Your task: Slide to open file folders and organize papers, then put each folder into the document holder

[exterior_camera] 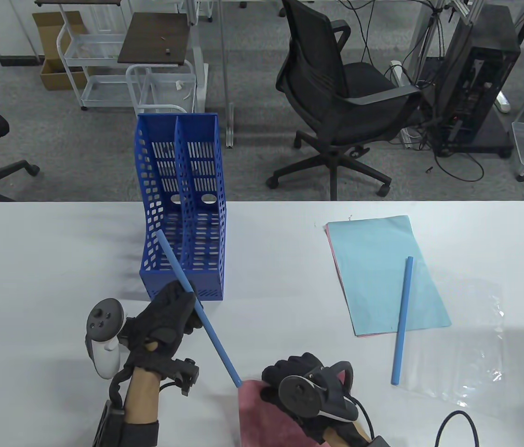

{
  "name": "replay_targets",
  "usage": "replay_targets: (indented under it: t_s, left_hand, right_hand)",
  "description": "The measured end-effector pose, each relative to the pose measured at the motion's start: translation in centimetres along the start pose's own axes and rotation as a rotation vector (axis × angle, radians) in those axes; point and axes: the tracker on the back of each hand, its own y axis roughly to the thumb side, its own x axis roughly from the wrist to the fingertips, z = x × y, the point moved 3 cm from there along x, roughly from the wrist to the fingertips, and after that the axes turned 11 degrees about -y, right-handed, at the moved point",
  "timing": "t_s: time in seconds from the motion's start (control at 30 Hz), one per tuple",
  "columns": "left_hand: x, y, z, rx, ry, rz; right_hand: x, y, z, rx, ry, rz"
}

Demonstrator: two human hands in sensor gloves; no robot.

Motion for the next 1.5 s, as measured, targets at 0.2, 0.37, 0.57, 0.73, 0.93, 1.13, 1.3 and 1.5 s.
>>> replay_targets:
  t_s: [0.2, 0.37, 0.57, 0.73, 0.93, 1.13, 1.3, 1.5]
  left_hand:
    - [0.6, 0.6, 1.8, 0.110, -0.077, -0.023]
    - [1.5, 0.4, 4.3, 0.203, -0.154, -0.055]
    - [2.3, -0.2, 7.9, 0.341, -0.234, -0.107]
    - [2.6, -0.7, 10.2, 0.406, -0.293, -0.139]
    - [2.6, -1.5, 12.3, 0.421, -0.415, -0.178]
    - [2.2, -1.6, 13.5, 0.489, -0.471, -0.200]
    - [1.9, -1.6, 14.2, 0.539, -0.523, -0.223]
    - [1.6, -1.5, 14.8, 0.568, -0.577, -0.223]
  right_hand:
    - [0.1, 0.2, -0.1, 0.011, 0.007, 0.001]
    - [0.2, 0.1, -0.1, 0.020, 0.015, -0.007]
    - [0.4, -1.3, 0.4, 0.044, 0.006, -0.101]
    - [0.5, -3.4, 0.8, 0.087, -0.003, -0.236]
    - [0.4, -6.4, 2.1, 0.155, -0.053, -0.398]
    - [-0.1, -8.5, 2.8, 0.188, -0.118, -0.546]
    - [-0.6, -10.0, 3.4, 0.197, -0.154, -0.623]
    - [-1.3, -12.0, 4.5, 0.235, -0.202, -0.702]
